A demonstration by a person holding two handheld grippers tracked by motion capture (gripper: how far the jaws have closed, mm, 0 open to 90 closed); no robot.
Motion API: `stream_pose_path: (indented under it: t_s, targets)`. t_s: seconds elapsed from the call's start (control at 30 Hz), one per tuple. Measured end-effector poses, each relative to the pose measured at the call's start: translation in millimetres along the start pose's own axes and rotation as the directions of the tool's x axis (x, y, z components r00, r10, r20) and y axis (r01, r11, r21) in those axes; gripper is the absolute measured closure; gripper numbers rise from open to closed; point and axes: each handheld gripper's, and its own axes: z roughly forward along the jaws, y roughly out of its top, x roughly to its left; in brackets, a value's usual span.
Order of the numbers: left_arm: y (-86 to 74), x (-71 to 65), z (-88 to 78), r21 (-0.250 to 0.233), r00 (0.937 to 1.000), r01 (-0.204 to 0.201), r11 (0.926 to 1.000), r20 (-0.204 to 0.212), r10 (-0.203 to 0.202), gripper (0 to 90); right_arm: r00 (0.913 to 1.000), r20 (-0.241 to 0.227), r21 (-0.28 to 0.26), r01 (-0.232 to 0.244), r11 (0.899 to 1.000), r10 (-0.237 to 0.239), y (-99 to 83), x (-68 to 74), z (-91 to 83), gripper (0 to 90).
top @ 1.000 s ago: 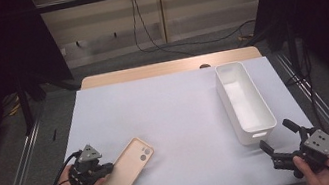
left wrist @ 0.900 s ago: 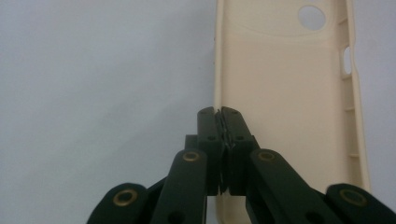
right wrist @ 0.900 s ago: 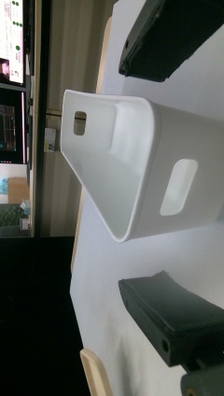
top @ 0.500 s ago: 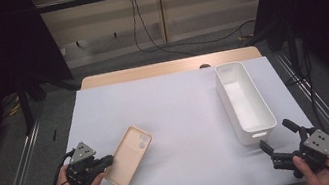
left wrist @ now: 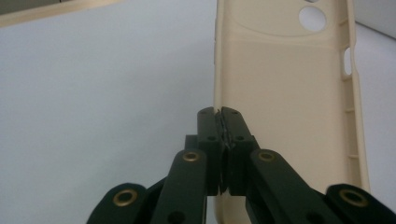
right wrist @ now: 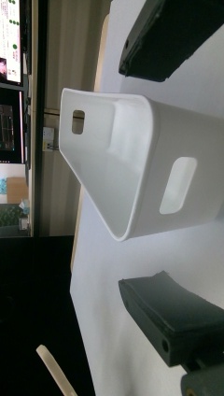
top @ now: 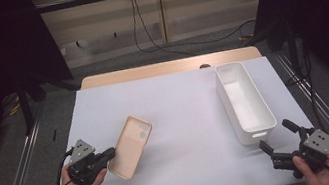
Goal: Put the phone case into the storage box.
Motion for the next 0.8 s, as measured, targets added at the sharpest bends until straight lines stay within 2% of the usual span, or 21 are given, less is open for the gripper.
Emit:
stream_pose_path:
  t_s: [0.07, 0.27, 0.47, 0.53, 0.6, 0.8]
  targets:
    - [1.9, -3.1, 1.5, -0.012, 1.0, -0.007, 0.9999, 0.005, 0.007, 87.8, 1.0, 0.0, 0.0, -0.001, 1.0, 0.001, 0.0, -0.2, 0.1, 0.0]
    - [12.8, -12.3, 5.6, -0.068, 0.9999, 0.008, 0.9977, 0.011, -0.008, 87.7, 1.0, -0.002, 0.008, -0.009, 1.0, 0.009, 2.1, 4.2, 1.1, 0.0]
    - [21.7, -27.5, 10.5, -0.113, 0.9994, -0.031, 0.9932, 0.008, 0.032, 87.7, 1.0, 0.004, 0.001, -0.003, 1.0, 0.003, 12.0, 10.1, 1.0, 0.0]
    - [24.2, -32.7, 13.8, -0.122, 0.9986, -0.053, 0.9911, -0.012, 0.052, 87.7, 1.0, 0.003, 0.012, 0.008, 1.0, -0.008, 16.3, 12.1, 2.1, 0.0]
    - [26.2, -35.6, 18.3, -0.126, 0.9987, -0.051, 0.9907, 0.003, 0.051, 87.7, 0.9999, 0.0, 0.017, 0.016, 1.0, -0.016, 19.2, 15.1, 3.8, 0.0]
    - [28.0, -49.1, 34.2, -0.143, 0.9971, -0.076, 0.9868, -0.012, 0.075, 87.7, 0.9997, -0.012, 0.015, 0.021, 1.0, -0.021, 28.2, 23.2, 9.5, 0.7]
